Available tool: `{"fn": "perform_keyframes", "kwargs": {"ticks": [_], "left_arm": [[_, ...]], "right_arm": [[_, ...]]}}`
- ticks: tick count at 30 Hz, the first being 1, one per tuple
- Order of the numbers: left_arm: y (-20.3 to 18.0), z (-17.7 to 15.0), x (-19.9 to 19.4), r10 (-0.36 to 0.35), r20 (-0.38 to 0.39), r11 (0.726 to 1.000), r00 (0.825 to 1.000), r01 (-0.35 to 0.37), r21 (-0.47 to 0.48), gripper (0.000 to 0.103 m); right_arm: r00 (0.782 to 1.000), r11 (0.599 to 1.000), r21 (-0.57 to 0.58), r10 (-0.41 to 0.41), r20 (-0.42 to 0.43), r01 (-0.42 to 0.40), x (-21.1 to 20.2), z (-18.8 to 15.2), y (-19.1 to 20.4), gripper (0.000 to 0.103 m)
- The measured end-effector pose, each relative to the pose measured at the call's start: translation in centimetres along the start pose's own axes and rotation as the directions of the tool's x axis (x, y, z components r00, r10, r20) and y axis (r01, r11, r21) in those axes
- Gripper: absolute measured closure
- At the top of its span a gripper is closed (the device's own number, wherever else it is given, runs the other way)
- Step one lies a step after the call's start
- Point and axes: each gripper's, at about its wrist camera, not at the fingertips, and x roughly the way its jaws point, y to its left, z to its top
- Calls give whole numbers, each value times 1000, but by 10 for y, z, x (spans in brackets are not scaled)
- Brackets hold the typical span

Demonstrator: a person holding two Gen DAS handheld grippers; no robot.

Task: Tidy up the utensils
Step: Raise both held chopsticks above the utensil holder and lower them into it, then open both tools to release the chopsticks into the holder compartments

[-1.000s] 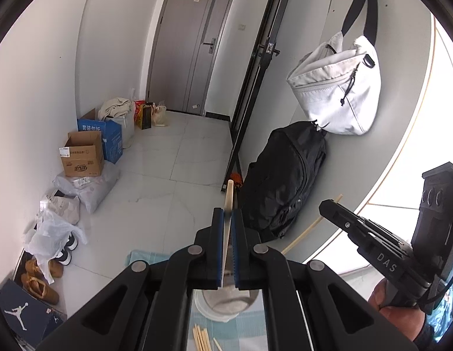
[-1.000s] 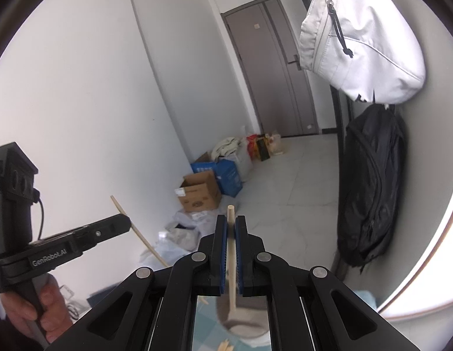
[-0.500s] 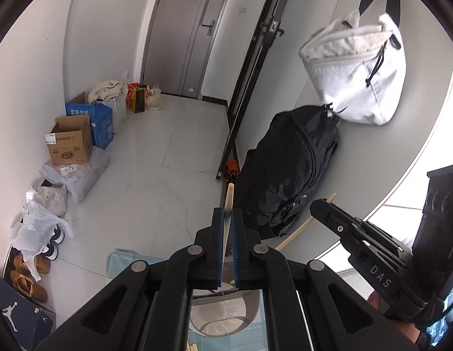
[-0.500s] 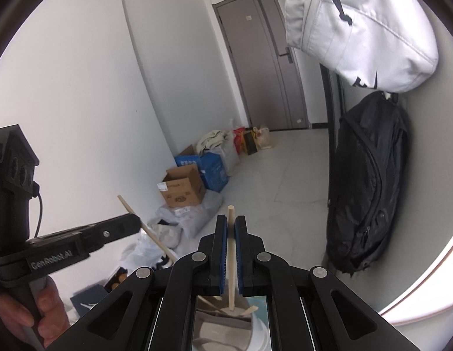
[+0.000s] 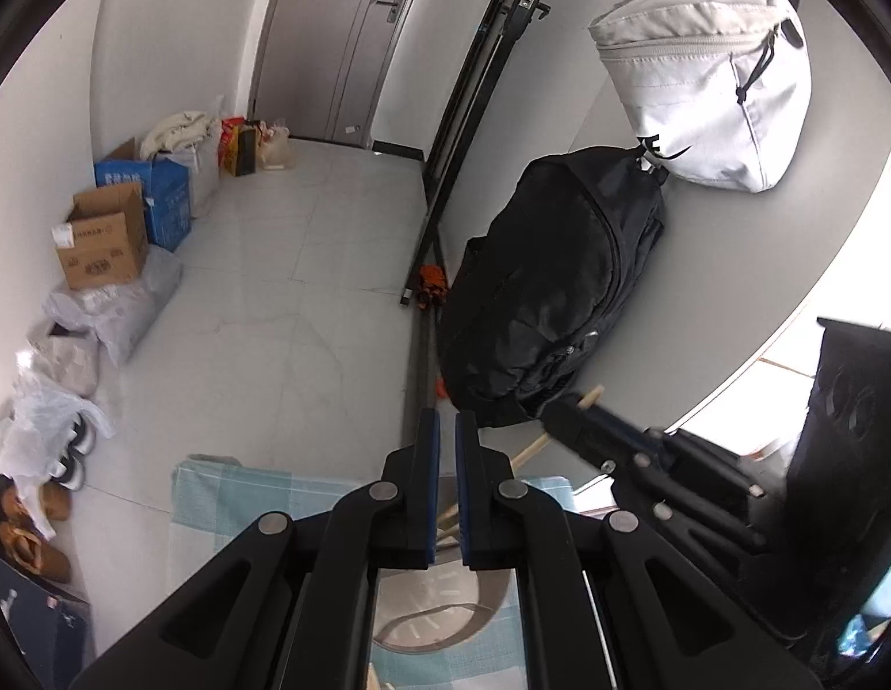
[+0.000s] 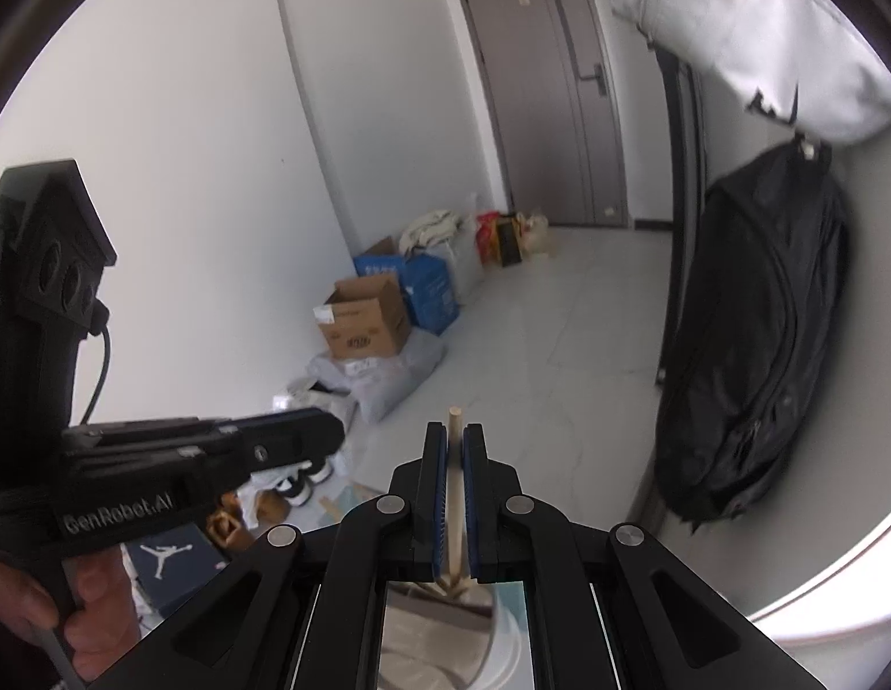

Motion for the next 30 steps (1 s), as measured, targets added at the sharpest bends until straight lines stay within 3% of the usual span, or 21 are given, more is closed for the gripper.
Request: {"fn": "perform_keyframes", "kwargs": {"ticks": [3, 5, 6, 8, 10, 19, 21, 23, 30], "left_arm": [[2, 1, -1, -3, -24, 1000, 1000, 3, -8, 100], [4, 0, -6, -2, -16, 1000, 1000, 2, -18, 90], [5, 0, -7, 6, -12, 1000, 1000, -7, -21, 85], [8, -2, -11, 21, 4, 999, 1000, -21, -36, 68], [12, -4, -17, 32, 22, 998, 999, -30, -61, 60], [6, -14, -36, 95, 48, 994, 994, -92, -52, 58], [1, -16, -42, 114, 56, 993, 992, -112, -36, 55], [-2, -18, -49, 122, 71, 992, 990, -120, -32, 45], [-11, -28, -74, 153, 130, 988, 980, -152, -15, 42]], "right_arm": [[1000, 1000, 28, 10, 14, -10, -7, -6, -3, 95], [999, 998, 52, 38, 28, -40, -15, -9, -6, 93], [999, 997, 65, 39, 28, -41, -20, -11, -7, 88], [998, 995, 85, 41, 47, -45, -28, -13, -9, 62], [997, 995, 90, 38, 68, -44, -38, -15, -10, 57], [995, 992, 123, 30, 99, -42, -66, -17, -5, 42], [993, 991, 125, 30, 110, -44, -73, -17, -1, 40], [992, 991, 125, 30, 119, -44, -78, -17, 3, 36], [987, 994, 100, 26, 158, -43, -103, -23, 21, 27]]}}
